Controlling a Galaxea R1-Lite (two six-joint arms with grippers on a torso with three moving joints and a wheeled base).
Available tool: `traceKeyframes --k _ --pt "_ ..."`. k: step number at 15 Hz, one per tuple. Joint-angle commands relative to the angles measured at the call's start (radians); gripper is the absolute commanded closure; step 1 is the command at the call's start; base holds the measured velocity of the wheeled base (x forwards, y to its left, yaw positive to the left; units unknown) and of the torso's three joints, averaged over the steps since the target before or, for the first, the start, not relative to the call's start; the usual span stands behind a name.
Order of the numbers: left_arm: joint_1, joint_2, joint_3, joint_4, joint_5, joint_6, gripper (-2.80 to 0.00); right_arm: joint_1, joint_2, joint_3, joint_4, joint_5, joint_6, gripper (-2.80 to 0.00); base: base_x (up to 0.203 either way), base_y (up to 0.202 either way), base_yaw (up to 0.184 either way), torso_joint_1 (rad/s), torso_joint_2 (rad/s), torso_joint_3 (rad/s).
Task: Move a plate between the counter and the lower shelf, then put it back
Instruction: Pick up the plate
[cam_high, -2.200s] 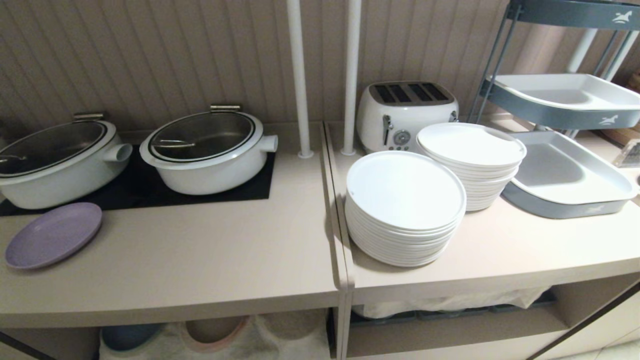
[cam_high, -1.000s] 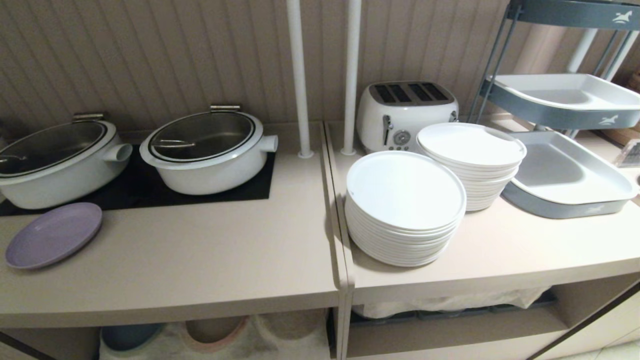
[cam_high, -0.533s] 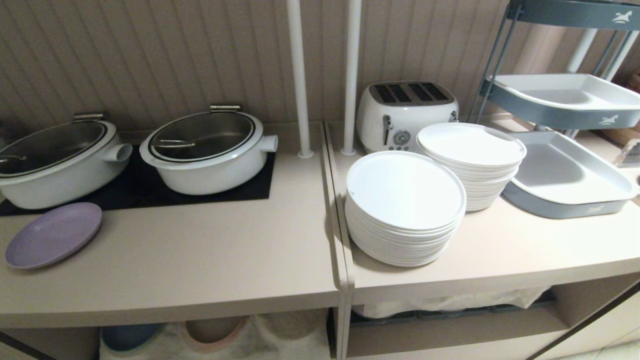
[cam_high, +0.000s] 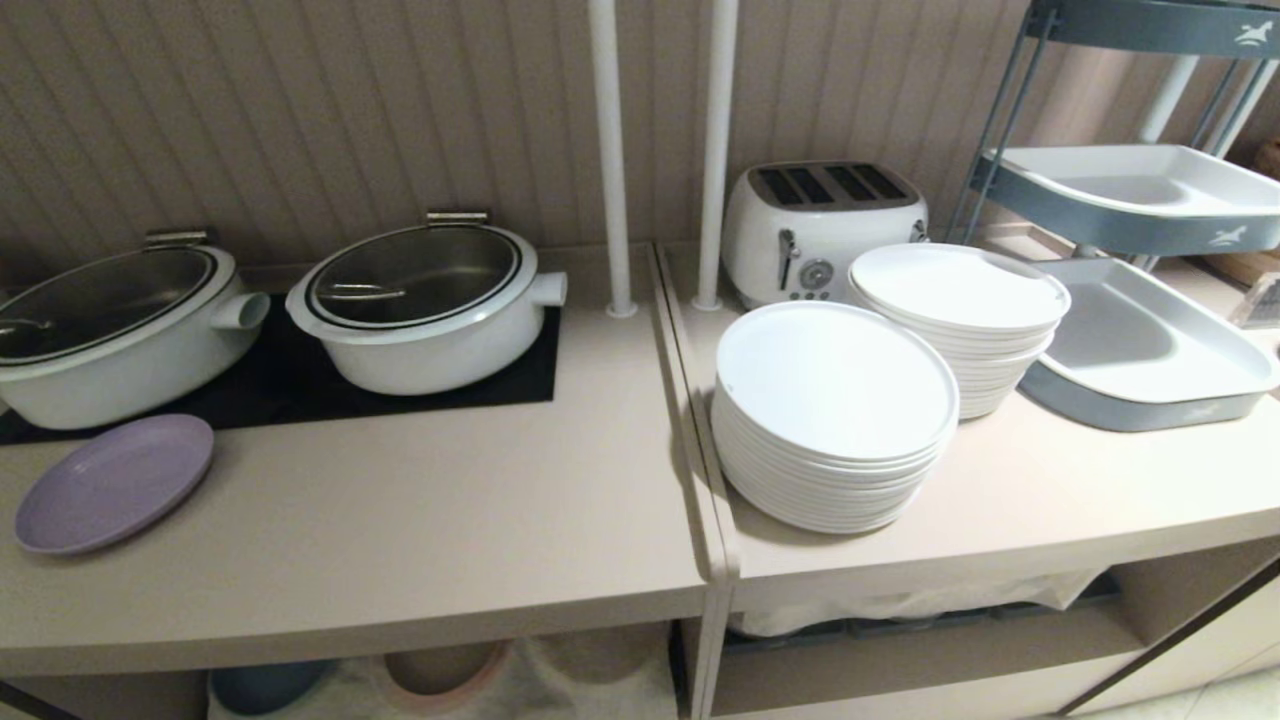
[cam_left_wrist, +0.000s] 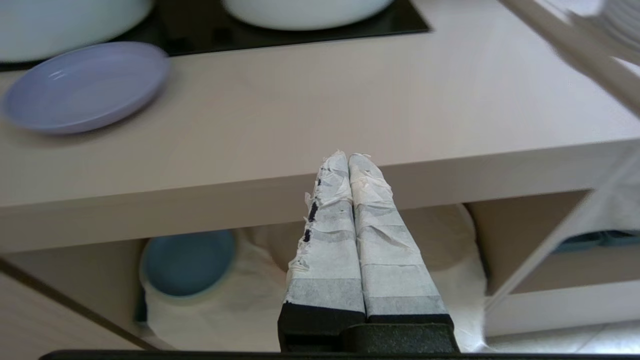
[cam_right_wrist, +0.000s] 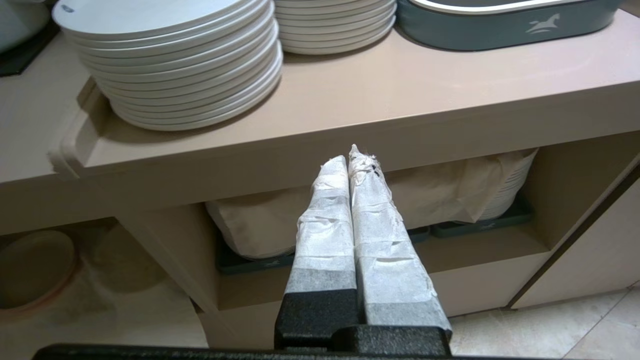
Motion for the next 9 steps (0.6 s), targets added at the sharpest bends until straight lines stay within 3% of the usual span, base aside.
traceKeyframes --k 1,9 --pt "0.000 0.000 0.000 0.000 0.000 -0.001 0.00 0.000 0.000 0.000 0.000 0.001 0.000 0.00 0.000 0.198 0.005 0.002 0.00 -0.002" --pt "0.000 0.000 0.000 0.000 0.000 -0.001 0.00 0.000 0.000 0.000 0.000 0.001 0.000 0.00 0.000 0.198 0.000 0.003 0.00 0.002"
